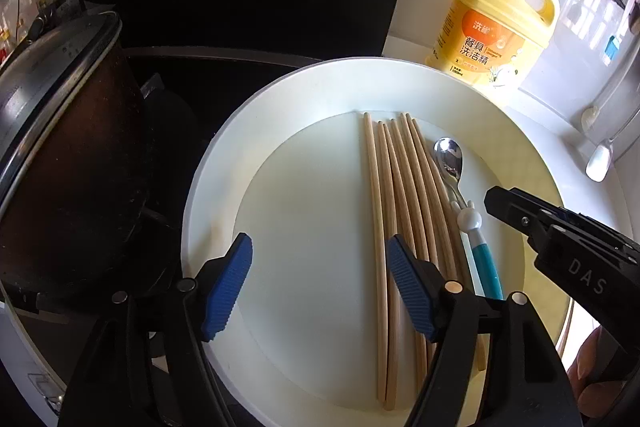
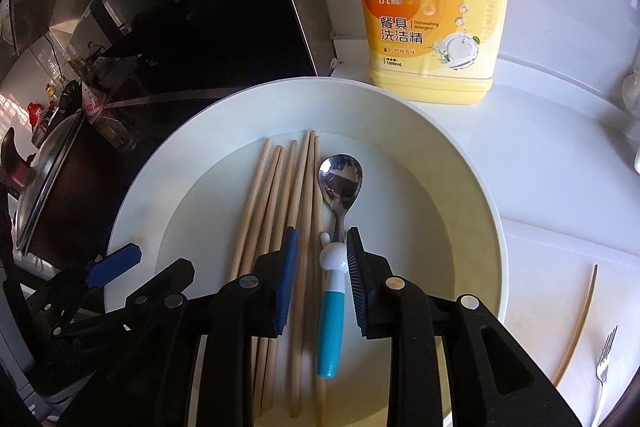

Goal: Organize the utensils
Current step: 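Open the left gripper over the basin while the right releases its chopstick, then withdraw both tools from the basin back to the cutting board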

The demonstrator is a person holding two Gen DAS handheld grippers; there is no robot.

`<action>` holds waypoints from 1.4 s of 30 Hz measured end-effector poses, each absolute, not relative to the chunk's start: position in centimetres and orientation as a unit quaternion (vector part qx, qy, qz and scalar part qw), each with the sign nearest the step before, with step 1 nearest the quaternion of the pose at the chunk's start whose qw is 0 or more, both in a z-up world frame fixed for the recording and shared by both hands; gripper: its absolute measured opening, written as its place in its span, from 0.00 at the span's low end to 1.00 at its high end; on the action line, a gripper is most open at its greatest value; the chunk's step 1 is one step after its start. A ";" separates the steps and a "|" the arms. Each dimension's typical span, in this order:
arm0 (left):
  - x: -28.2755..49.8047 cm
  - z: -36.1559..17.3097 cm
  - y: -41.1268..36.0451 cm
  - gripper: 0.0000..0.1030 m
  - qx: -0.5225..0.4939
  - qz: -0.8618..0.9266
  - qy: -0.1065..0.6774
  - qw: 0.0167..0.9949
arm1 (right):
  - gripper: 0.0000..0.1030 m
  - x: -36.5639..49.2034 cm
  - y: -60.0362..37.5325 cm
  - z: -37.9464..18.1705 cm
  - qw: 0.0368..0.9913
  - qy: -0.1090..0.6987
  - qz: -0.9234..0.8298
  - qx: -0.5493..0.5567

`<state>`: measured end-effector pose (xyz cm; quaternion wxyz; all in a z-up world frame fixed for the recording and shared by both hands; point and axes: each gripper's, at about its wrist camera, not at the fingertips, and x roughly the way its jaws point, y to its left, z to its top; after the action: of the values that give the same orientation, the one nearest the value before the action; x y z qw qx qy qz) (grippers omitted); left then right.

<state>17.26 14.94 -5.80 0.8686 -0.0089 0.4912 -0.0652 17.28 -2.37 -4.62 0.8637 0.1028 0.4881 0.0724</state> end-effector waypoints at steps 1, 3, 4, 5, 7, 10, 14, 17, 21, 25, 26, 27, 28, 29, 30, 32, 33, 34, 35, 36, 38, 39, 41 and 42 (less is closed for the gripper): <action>17.1 -5.6 14.9 0.68 -0.007 -0.065 0.490 0.869 | 0.26 17.0 -2.4 -4.4 0.865 0.485 0.073 0.103; 16.9 -5.3 15.0 0.69 -0.005 -0.066 0.487 0.871 | 0.29 16.5 -2.4 -4.0 0.869 0.479 0.070 0.100; 16.9 -5.2 15.0 0.70 -0.004 -0.065 0.485 0.872 | 0.30 16.3 -2.5 -3.9 0.871 0.476 0.069 0.099; 16.7 -5.1 15.0 0.71 -0.004 -0.066 0.484 0.873 | 0.31 16.0 -2.5 -3.7 0.873 0.473 0.069 0.099; 16.6 -4.8 15.0 0.72 -0.002 -0.065 0.481 0.874 | 0.35 15.4 -2.7 -3.3 0.876 0.468 0.066 0.099; 16.1 -4.2 15.2 0.77 -0.001 -0.067 0.476 0.877 | 0.40 14.3 -3.0 -2.7 0.880 0.460 0.064 0.102; 15.3 -3.6 15.4 0.81 0.001 -0.075 0.472 0.878 | 0.48 12.5 -3.2 -1.9 0.887 0.445 0.060 0.109; 14.6 -3.3 15.1 0.82 0.011 -0.084 0.468 0.880 | 0.50 10.9 -3.6 -1.5 0.891 0.435 0.051 0.119; 13.6 -2.8 14.4 0.83 0.026 -0.105 0.461 0.881 | 0.55 8.8 -4.4 -1.1 0.897 0.422 0.032 0.131; 12.1 -2.0 12.9 0.85 0.042 -0.134 0.447 0.883 | 0.55 6.0 -5.8 -0.9 0.903 0.407 0.001 0.138; 11.7 -1.8 12.4 0.85 0.046 -0.143 0.443 0.884 | 0.55 5.2 -6.2 -0.9 0.904 0.403 -0.007 0.141; 11.3 -1.5 11.8 0.86 0.049 -0.153 0.440 0.884 | 0.55 4.4 -6.7 -0.9 0.905 0.401 -0.015 0.143; 10.8 -1.3 11.2 0.86 0.052 -0.164 0.436 0.883 | 0.56 3.5 -7.2 -0.9 0.905 0.399 -0.025 0.145; 10.3 -1.1 10.5 0.86 0.055 -0.174 0.432 0.883 | 0.56 2.6 -7.8 -0.9 0.905 0.398 -0.035 0.146; 9.9 -0.8 9.8 0.86 0.057 -0.185 0.428 0.883 | 0.56 1.6 -8.4 -0.8 0.905 0.397 -0.046 0.146; 8.8 -0.3 8.4 0.88 0.060 -0.206 0.417 0.883 | 0.57 -0.1 -9.8 -0.8 0.905 0.395 -0.066 0.144; 8.3 -0.2 7.5 0.88 0.061 -0.215 0.412 0.883 | 0.57 -1.0 -10.6 -0.8 0.905 0.394 -0.076 0.143; 7.8 0.0 6.8 0.88 0.061 -0.223 0.408 0.883 | 0.59 -1.9 -11.4 -0.8 0.904 0.393 -0.086 0.142; 7.3 0.1 6.0 0.88 0.062 -0.231 0.405 0.883 | 0.60 -2.8 -12.3 -0.9 0.904 0.392 -0.097 0.141; 6.9 0.1 5.1 0.88 0.062 -0.237 0.403 0.882 | 0.61 -3.6 -13.1 -1.0 0.903 0.393 -0.110 0.138; 5.9 0.2 3.5 0.88 0.062 -0.248 0.403 0.879 | 0.62 -5.1 -14.9 -1.3 0.899 0.396 -0.131 0.133; 5.4 0.2 2.6 0.88 0.062 -0.254 0.403 0.877 | 0.62 -5.8 -15.7 -1.5 0.898 0.397 -0.138 0.132; 4.3 0.0 1.0 0.88 0.063 -0.259 0.403 0.875 | 0.62 -6.9 -17.5 -2.0 0.893 0.404 -0.148 0.133; 3.7 -0.1 0.2 0.88 0.065 -0.260 0.403 0.875 | 0.62 -7.5 -18.4 -2.3 0.891 0.408 -0.147 0.136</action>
<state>3.73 0.15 -0.07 0.8753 0.0650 0.4029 -0.2595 -7.50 -18.39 -2.31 0.8909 0.1364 0.4075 -0.1474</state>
